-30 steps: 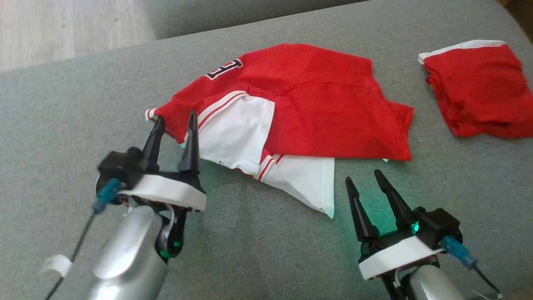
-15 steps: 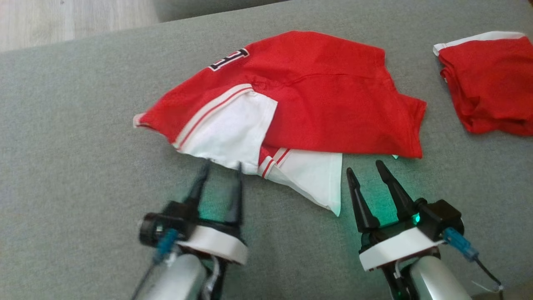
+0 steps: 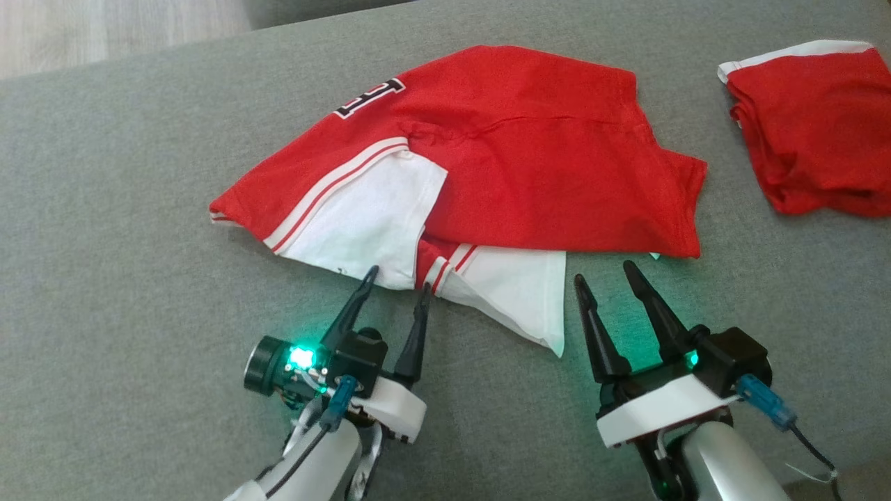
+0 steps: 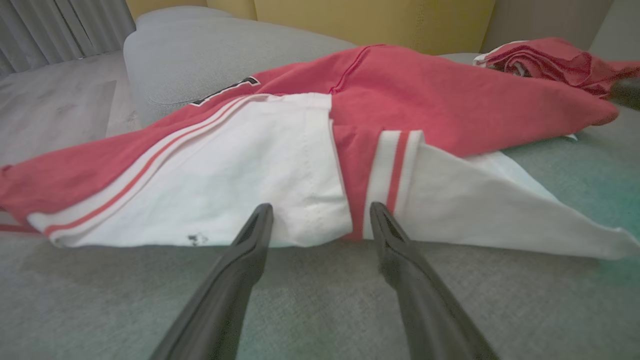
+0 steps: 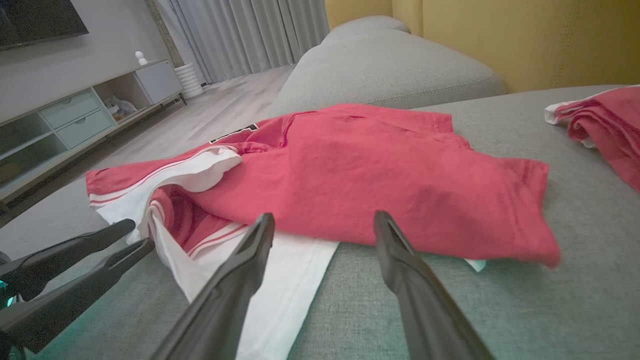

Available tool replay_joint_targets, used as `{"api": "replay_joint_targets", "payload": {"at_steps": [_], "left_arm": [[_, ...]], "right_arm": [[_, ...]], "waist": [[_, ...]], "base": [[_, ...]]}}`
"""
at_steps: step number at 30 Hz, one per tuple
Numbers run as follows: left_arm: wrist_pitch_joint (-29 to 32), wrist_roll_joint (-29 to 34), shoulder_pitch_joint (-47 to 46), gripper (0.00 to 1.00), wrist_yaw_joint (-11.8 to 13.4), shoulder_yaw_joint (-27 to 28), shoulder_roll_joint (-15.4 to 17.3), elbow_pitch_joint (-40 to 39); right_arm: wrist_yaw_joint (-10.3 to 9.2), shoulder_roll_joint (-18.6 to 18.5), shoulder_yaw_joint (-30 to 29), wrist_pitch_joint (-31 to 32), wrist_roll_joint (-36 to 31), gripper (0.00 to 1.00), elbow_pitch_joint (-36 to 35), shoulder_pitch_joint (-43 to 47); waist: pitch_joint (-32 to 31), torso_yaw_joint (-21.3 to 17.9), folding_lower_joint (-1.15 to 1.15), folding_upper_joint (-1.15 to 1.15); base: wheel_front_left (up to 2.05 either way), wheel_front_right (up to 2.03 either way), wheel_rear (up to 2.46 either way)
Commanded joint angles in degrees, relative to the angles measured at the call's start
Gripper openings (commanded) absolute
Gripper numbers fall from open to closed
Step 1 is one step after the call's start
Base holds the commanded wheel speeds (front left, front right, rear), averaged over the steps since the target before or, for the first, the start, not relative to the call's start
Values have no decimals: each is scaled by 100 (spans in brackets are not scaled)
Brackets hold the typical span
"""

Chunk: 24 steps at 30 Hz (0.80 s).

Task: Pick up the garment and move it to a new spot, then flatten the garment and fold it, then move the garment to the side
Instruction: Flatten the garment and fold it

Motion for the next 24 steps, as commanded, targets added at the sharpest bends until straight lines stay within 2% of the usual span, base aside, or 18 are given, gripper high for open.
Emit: {"api": "replay_joint_targets", "payload": {"at_steps": [1, 10, 11, 12, 13, 14, 20, 24], "left_arm": [[-32, 63, -182, 100, 56, 149, 57, -53], [-113, 279, -473, 100, 285, 84, 58, 359], [-132, 294, -505, 85, 304, 83, 53, 372], [-147, 311, -531, 31, 315, 75, 50, 389], [-161, 324, -554, 11, 324, 69, 48, 400], [-173, 337, -575, 0, 325, 59, 47, 408], [-213, 364, -632, 0, 288, 12, 63, 445], [-231, 412, -575, 0, 414, 75, 185, 164]], "right_arm": [[-4, -7, 109, -16, -11, 100, -142, -139], [-4, -7, 109, -16, -12, 100, -131, -149], [-4, -7, 106, -16, -16, 100, -133, -148], [-4, -7, 102, -16, -22, 100, -134, -146], [-4, -7, 97, -16, -28, 100, -134, -144], [-4, -7, 94, -16, -32, 100, -134, -143], [-4, -7, 59, -16, -57, 100, -135, -118], [-4, -7, -50, -16, -127, 100, -128, -92]], "waist": [[7, -13, 0, 0], [9, -38, 0, 0], [11, -34, 0, 0], [13, -29, 0, 0], [16, -21, 0, 0], [21, -13, 0, 0], [12, 73, 0, 0], [-13, 236, 0, 0]], "base": [[0, 0, 0], [0, 0, 0], [0, 0, 0], [0, 0, 0], [0, 0, 0], [0, 0, 0], [0, 0, 0], [0, 0, 0]]}}
